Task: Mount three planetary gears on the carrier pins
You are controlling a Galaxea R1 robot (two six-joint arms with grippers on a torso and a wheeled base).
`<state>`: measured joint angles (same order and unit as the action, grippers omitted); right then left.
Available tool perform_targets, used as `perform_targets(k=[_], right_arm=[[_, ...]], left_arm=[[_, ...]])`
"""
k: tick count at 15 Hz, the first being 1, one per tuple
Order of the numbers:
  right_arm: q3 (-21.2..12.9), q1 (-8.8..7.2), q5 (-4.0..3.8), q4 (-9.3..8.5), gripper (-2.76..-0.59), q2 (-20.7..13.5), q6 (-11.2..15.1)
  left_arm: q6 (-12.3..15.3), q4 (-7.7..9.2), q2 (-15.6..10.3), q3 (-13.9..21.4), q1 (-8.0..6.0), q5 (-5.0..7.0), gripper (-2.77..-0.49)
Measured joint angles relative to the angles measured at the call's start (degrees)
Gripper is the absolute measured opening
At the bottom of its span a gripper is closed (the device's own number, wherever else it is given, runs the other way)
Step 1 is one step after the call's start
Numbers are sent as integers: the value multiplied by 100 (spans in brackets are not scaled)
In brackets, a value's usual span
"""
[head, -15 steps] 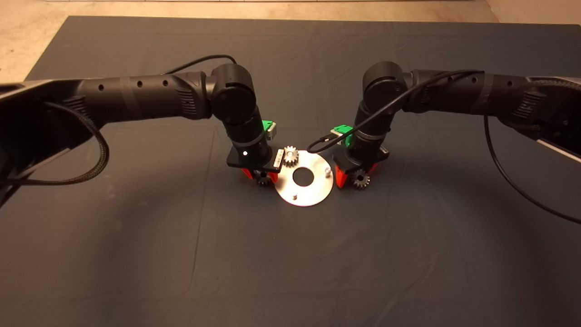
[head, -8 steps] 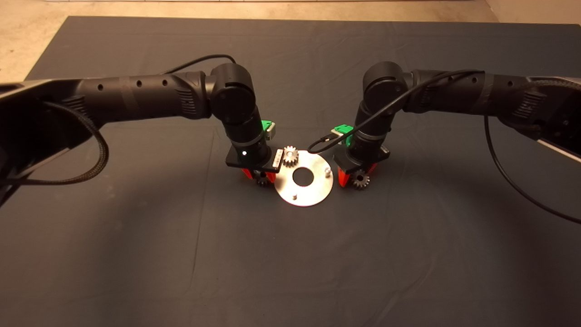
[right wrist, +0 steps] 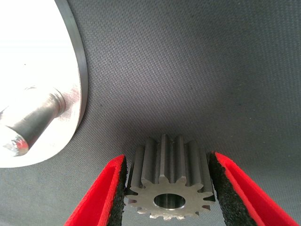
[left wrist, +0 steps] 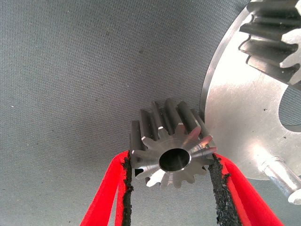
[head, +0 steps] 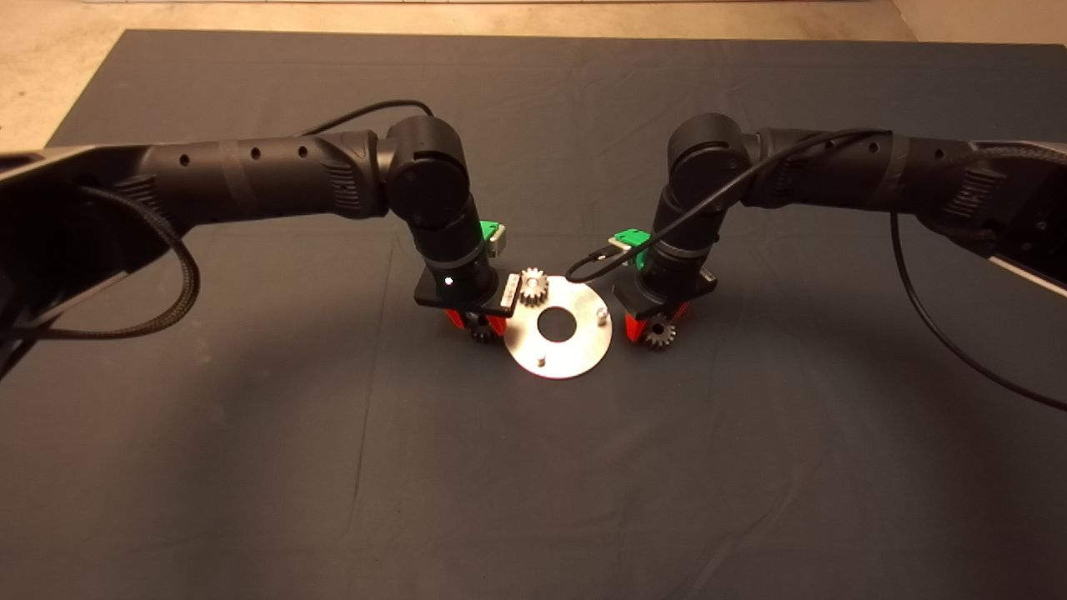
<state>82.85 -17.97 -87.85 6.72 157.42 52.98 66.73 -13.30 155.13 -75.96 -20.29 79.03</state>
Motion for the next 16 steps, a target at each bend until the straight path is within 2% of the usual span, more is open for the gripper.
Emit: perform_targets(k=[5, 8, 14, 16], right_arm=[[-52, -2, 22, 4, -218, -41, 3], [-79, -20, 45, 4, -220, -77, 5], [-129, -46, 41, 6, -228, -125, 24], [-143, -49, 41, 6, -229, -124, 24]], left_arm=[[-11, 7, -119, 38, -2, -11, -245], [-11, 5, -151, 63, -2, 27, -248], [-16, -1, -177, 107, -2, 55, -261], [-15, 0, -182, 127, -2, 113, -264]])
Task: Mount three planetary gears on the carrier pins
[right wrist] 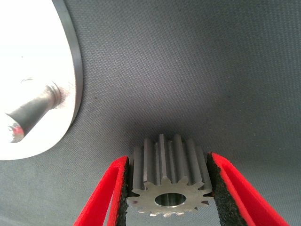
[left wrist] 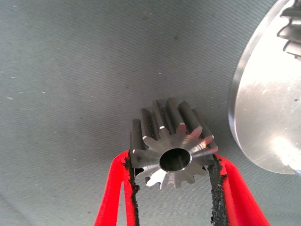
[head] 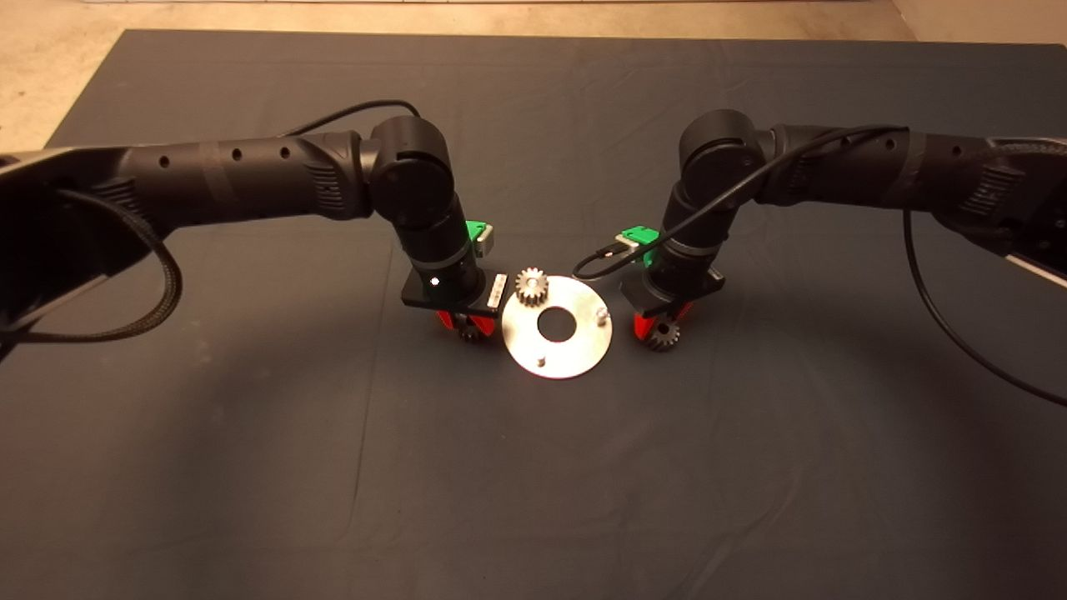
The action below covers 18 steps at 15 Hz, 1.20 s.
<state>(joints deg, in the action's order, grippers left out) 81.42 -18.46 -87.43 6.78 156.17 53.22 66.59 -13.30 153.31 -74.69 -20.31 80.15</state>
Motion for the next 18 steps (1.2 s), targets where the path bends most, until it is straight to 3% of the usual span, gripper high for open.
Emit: perform_targets(k=[3, 6, 12, 15, 18], right_arm=[[-48, -28, 0, 0, -231, -2, 0], [-96, -28, 0, 0, -231, -2, 0], [-100, -28, 0, 2, -231, -17, 1], [-100, -28, 0, 2, -232, -16, 1], [-100, -28, 2, 5, -231, -11, 0]], left_arm=[[0, 2, -2, 63, -2, 85, -266], [0, 7, -2, 73, -5, 90, -267], [6, 285, -39, 292, -483, 315, -267], [36, 449, -115, 459, -480, 325, -269], [304, 517, -193, 816, -480, 350, -269]])
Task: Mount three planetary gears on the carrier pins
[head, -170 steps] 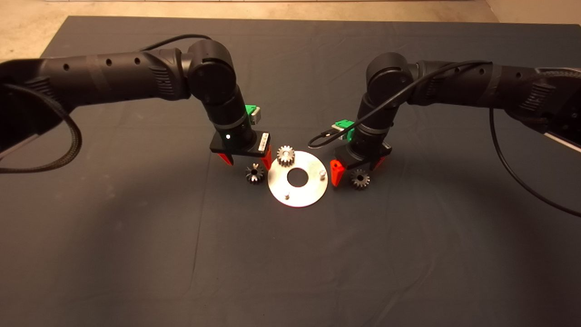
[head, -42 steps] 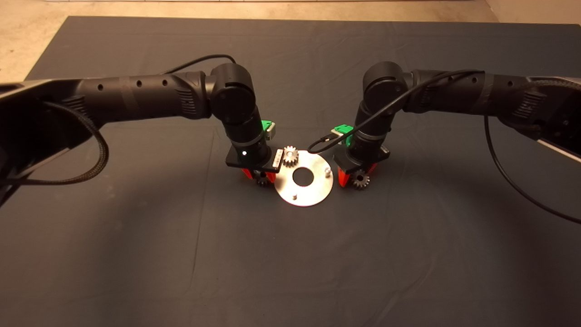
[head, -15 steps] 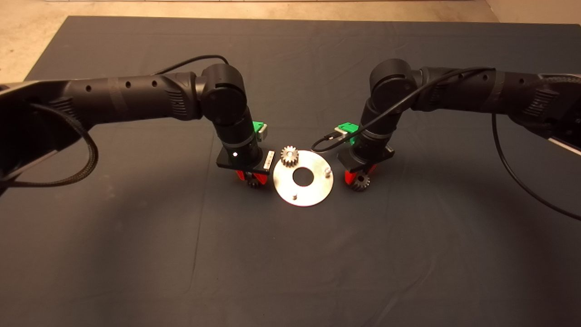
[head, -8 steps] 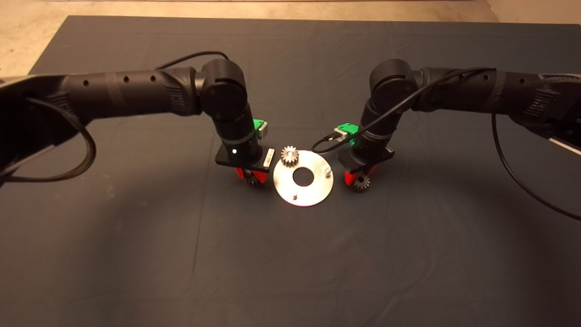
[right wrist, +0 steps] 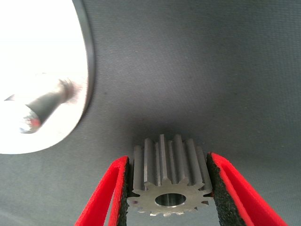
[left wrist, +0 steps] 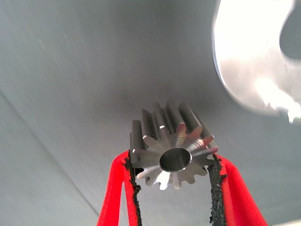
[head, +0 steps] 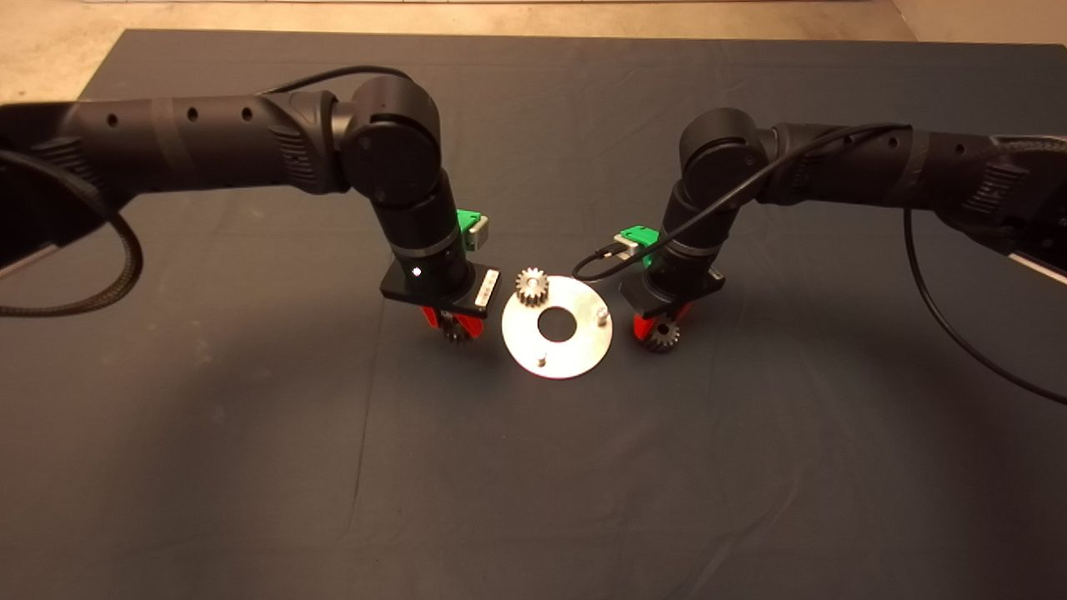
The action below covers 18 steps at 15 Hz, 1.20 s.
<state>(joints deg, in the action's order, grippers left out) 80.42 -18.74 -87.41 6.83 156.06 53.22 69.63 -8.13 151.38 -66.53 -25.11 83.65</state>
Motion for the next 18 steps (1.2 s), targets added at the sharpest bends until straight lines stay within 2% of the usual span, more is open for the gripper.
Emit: perform_targets(k=[3, 7, 11, 18], right_arm=[[6, -25, -2, 2, -231, 20, 0], [43, -171, -5, 11, -232, 46, 0], [75, -221, -7, 24, -233, 91, -2], [169, -341, -2, 24, -234, 240, -6]], left_arm=[[183, 12, 7, 246, -2, -9, -269], [281, 33, 18, 388, -78, 2, -269], [281, 41, 21, 552, -96, -13, -269], [297, 41, 40, 583, -96, -14, -270]])
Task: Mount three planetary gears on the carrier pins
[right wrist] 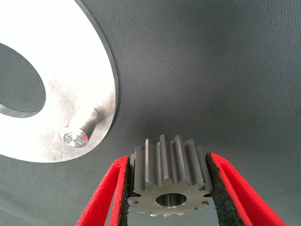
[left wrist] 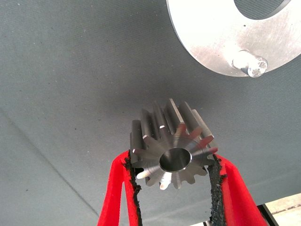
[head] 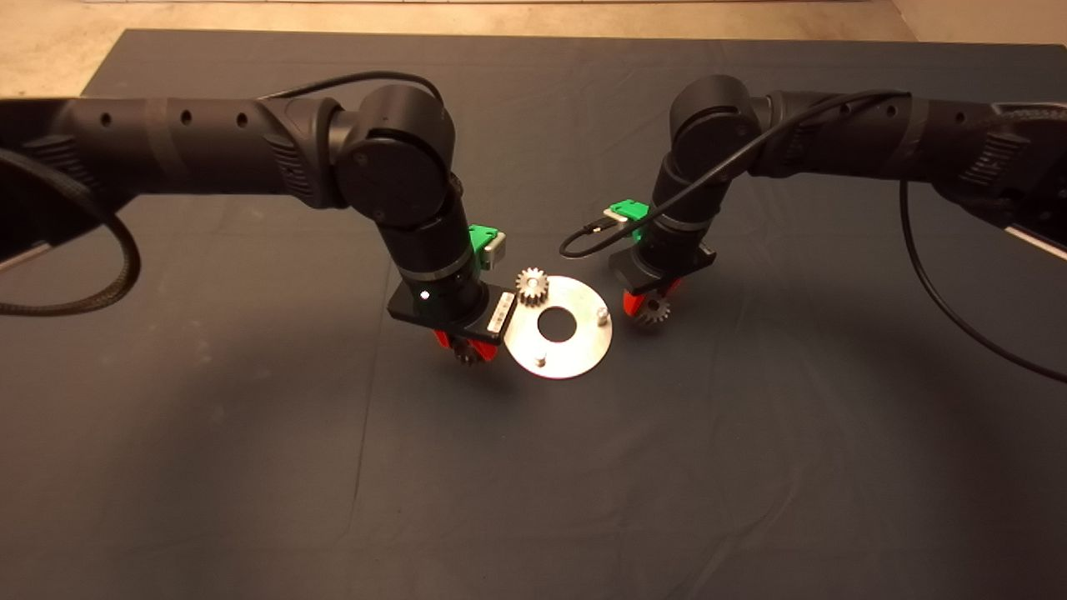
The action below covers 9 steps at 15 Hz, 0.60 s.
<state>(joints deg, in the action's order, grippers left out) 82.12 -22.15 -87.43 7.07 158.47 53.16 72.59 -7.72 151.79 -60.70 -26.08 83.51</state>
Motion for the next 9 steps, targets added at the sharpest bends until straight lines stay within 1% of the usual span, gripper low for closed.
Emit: perform_targets(k=[2, 4, 7, 9], right_arm=[[24, -15, 0, 1, -234, 20, -5], [55, -63, -5, 1, -234, 61, -18], [190, -85, -2, 1, -234, 180, -82], [308, -94, 2, 1, -233, 267, -129]], left_arm=[[0, 1, 48, 4, 0, -12, -271], [2, 1, 100, 4, 0, -43, -271], [2, 1, 158, 4, 0, -182, -271], [2, 1, 245, 4, 0, -235, -271]])
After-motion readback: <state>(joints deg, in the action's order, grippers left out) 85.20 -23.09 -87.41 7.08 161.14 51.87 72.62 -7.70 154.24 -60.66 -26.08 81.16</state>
